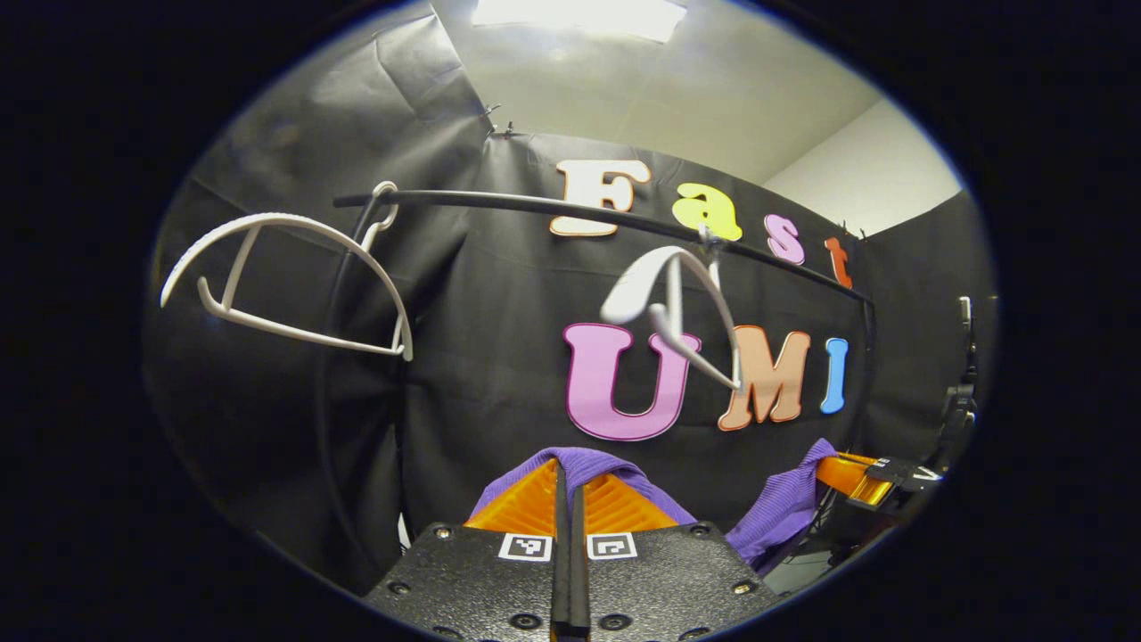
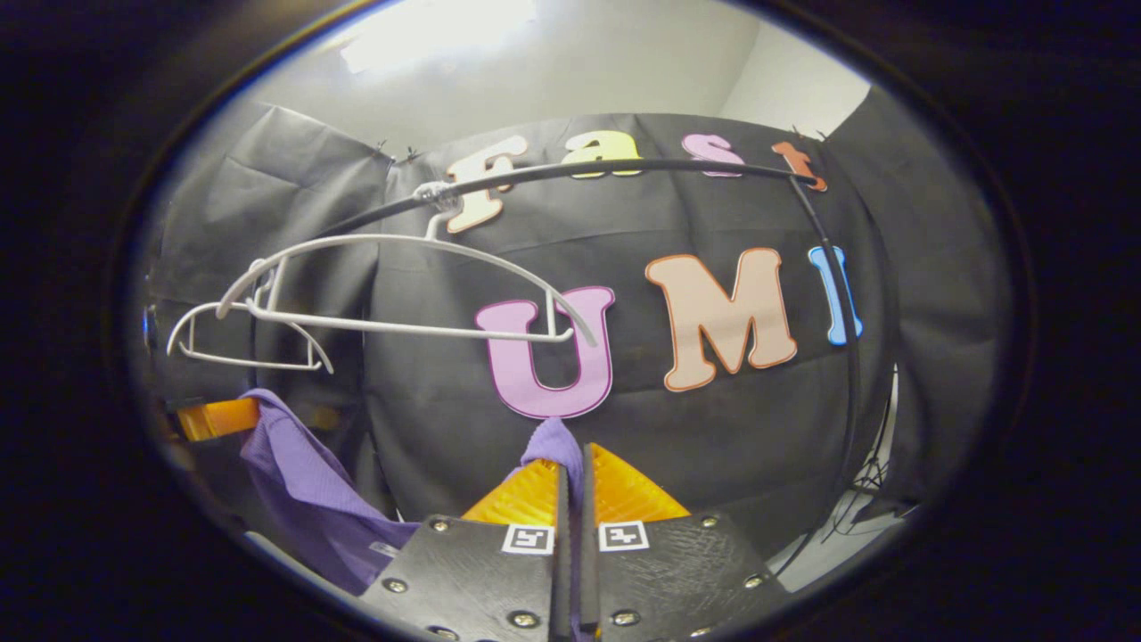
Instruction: Grasp the clothes on the hanger with both hands and then place them into the laundry hamper below.
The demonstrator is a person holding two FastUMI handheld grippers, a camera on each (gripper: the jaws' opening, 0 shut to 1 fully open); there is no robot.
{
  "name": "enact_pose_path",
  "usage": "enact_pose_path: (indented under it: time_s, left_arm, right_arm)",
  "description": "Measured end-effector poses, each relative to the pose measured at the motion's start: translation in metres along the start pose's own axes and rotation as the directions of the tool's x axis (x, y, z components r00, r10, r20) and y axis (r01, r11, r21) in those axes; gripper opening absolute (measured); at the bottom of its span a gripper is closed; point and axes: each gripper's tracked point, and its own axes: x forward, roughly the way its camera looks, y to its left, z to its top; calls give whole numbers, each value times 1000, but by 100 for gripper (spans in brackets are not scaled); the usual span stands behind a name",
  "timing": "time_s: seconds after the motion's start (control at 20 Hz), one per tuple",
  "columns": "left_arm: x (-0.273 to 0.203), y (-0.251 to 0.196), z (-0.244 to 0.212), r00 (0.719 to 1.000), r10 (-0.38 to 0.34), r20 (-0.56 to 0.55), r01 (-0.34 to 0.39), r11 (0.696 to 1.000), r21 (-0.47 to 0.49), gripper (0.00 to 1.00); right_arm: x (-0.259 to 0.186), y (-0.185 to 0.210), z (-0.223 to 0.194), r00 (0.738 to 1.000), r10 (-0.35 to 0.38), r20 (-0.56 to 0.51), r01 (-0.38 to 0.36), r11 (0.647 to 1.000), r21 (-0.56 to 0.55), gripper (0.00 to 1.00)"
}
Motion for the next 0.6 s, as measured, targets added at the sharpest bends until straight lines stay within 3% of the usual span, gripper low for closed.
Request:
enact_pose_path:
  time_s: [0.35,0.6]
  left_arm:
    - [4,-68,-21,998,-61,-15,61,998,24,0]
    - [13,-101,-41,994,-104,-31,104,994,18,0]
  right_arm:
    - [-22,13,-8,998,57,-12,-56,995,79,4]
    - [-32,4,-4,999,40,1,-40,995,86,8]
